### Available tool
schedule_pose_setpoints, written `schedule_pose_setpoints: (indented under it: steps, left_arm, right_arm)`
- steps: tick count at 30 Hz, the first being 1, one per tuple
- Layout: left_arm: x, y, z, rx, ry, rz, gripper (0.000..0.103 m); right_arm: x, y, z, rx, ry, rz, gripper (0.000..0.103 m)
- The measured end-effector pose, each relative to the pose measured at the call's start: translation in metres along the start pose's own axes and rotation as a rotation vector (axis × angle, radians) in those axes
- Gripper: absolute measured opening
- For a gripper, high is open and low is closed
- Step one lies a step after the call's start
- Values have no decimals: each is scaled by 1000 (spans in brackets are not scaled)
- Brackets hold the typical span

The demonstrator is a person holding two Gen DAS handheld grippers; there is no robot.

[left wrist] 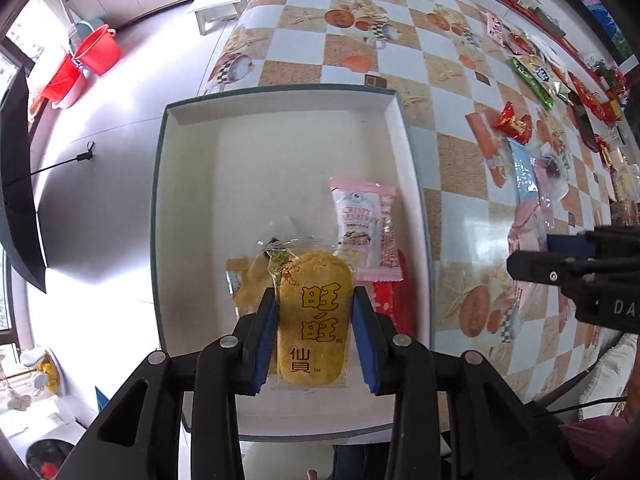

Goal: Organize snacks
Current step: 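Lower both packs into the white box and open both tools, then move both open tools back toward the snack pile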

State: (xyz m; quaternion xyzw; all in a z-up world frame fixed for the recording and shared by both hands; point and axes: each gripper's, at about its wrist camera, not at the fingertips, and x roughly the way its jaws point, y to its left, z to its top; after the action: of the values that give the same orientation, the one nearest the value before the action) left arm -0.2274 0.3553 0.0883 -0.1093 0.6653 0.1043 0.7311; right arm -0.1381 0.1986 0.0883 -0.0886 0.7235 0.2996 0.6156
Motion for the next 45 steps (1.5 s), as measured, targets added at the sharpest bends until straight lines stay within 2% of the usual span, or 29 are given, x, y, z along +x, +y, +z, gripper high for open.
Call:
schedule_pose_setpoints:
  steps: [7, 14, 15, 16, 17, 18, 20, 27, 32, 38, 40, 45]
  left_arm:
    - [11, 20, -14, -22, 40, -3, 39]
    - [14, 27, -20, -3, 43, 4, 41]
    - [14, 27, -21, 2, 43, 5, 43]
    - [15, 27, -21, 6, 45, 5, 52]
    - [14, 28, -21, -5, 38, 0, 65]
    - [13, 28, -21, -15, 34, -3, 70]
    - [12, 26, -19, -13, 28, -11, 73]
    - [5, -11, -9, 93, 18, -39, 74]
    - [-7, -53, 7, 213, 15, -93, 74]
    - [-11, -111, 18, 302, 50, -137, 77]
    - [-7, -130, 25, 305, 75, -146, 77]
    - [6, -163, 58, 197, 113, -171, 77]
  right_arm:
    - [17, 63, 36, -106, 24, 19, 39]
    - [28, 90, 60, -112, 37, 47, 40]
    - [29, 92, 62, -111, 42, 59, 45]
    - [29, 93, 63, -110, 44, 61, 49]
    - [29, 92, 63, -108, 43, 60, 65]
    - [28, 90, 63, -101, 41, 46, 83]
    - [26, 77, 61, -75, 36, 21, 102]
    - [21, -7, 30, 95, 45, -48, 102]
    - [32, -95, -27, 309, 93, -101, 102]
    - [48, -171, -100, 540, 132, -127, 102]
    - [53, -187, -121, 587, 142, -127, 102]
    - [62, -204, -151, 633, 155, -116, 102]
